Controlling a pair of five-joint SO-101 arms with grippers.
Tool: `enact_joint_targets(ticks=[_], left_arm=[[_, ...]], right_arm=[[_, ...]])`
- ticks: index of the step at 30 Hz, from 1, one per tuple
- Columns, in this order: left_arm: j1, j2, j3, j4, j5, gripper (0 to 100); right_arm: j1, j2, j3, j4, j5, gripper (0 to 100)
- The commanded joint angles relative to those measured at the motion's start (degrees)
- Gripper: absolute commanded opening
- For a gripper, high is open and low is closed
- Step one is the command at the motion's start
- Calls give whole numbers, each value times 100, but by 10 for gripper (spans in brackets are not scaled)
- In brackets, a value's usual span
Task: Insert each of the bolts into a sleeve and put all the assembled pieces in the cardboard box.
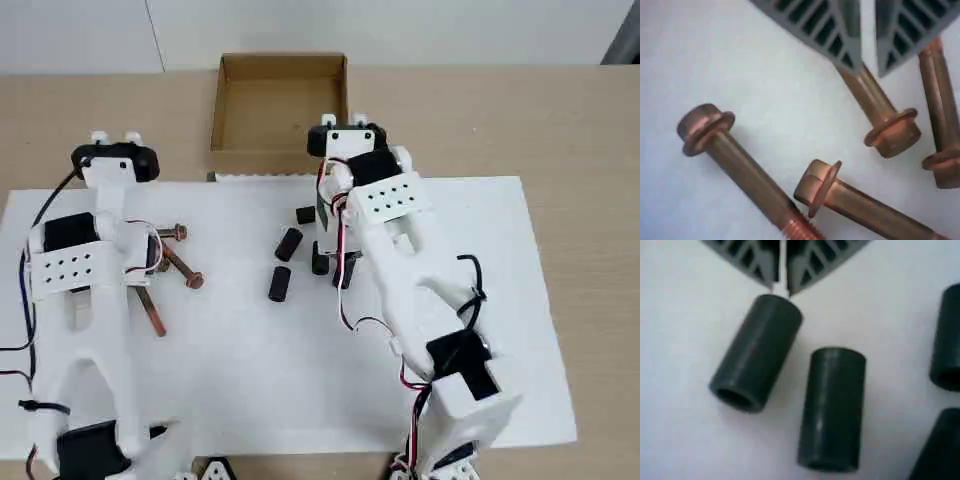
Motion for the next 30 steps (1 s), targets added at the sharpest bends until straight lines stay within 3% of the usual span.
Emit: enact_joint_targets(ticks=[1, 9, 15, 30], left_arm=[[18, 9, -198, -132, 114, 11], [18, 9, 321, -466, 114, 11], [18, 9, 347, -545, 114, 11], [18, 9, 347, -545, 105, 11]], right_arm=[[-48, 13, -255, -48, -167, 8], [-57, 347, -255, 84, -677, 15], [-57, 505, -255, 171, -1055, 147], [-57, 760, -255, -312, -1046, 132]])
